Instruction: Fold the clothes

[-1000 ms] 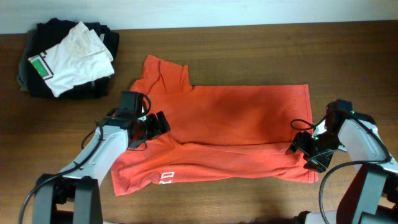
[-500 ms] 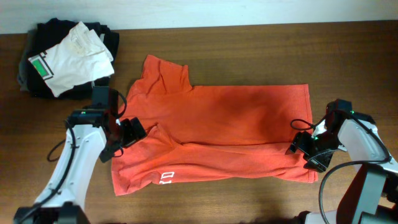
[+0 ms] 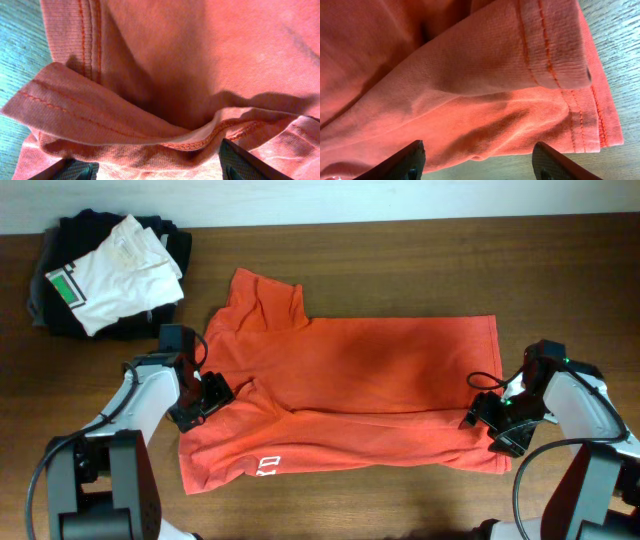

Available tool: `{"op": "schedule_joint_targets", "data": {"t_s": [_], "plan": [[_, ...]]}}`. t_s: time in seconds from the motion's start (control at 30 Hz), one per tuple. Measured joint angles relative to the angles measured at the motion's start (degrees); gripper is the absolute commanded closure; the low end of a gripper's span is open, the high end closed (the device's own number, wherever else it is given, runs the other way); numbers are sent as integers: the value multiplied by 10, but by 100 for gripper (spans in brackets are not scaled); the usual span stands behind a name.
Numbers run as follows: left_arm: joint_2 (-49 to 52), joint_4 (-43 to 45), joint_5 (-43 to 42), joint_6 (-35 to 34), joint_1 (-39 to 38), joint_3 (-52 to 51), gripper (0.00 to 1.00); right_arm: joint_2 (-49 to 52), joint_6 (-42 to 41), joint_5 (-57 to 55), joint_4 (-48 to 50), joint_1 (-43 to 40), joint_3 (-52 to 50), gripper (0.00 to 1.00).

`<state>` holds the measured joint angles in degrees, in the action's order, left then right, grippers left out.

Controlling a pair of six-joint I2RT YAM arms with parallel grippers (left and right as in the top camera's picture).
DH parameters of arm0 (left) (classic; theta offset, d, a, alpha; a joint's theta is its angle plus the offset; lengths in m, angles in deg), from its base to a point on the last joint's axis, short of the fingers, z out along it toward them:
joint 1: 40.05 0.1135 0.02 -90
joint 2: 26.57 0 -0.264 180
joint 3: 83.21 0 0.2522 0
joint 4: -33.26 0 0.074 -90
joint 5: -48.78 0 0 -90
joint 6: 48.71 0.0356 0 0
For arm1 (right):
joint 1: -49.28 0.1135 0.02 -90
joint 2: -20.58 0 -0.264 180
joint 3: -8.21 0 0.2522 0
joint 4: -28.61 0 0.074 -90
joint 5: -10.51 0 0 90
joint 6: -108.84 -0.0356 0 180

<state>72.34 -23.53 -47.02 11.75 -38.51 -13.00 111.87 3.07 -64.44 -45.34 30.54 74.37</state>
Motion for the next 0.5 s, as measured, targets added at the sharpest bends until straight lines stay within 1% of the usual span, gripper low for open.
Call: {"op": "schedule_joint_targets", "data": {"t_s": [0.03, 0.1, 0.33, 0.43, 0.5], "plan": [[0, -1, 0, 2, 0, 2, 24, 0, 0, 0, 0, 0, 0, 28], [0, -4, 0, 7, 0, 11, 33, 0, 0, 0, 2, 0, 0, 27], [0, 7, 0, 13, 0, 19, 35, 0, 0, 0, 2, 0, 0, 27], [0, 24, 0, 13, 0, 19, 45, 0, 0, 0, 2, 0, 0, 27], [0, 36, 0, 16, 0, 19, 45, 0, 0, 0, 2, 0, 0, 28]]}}
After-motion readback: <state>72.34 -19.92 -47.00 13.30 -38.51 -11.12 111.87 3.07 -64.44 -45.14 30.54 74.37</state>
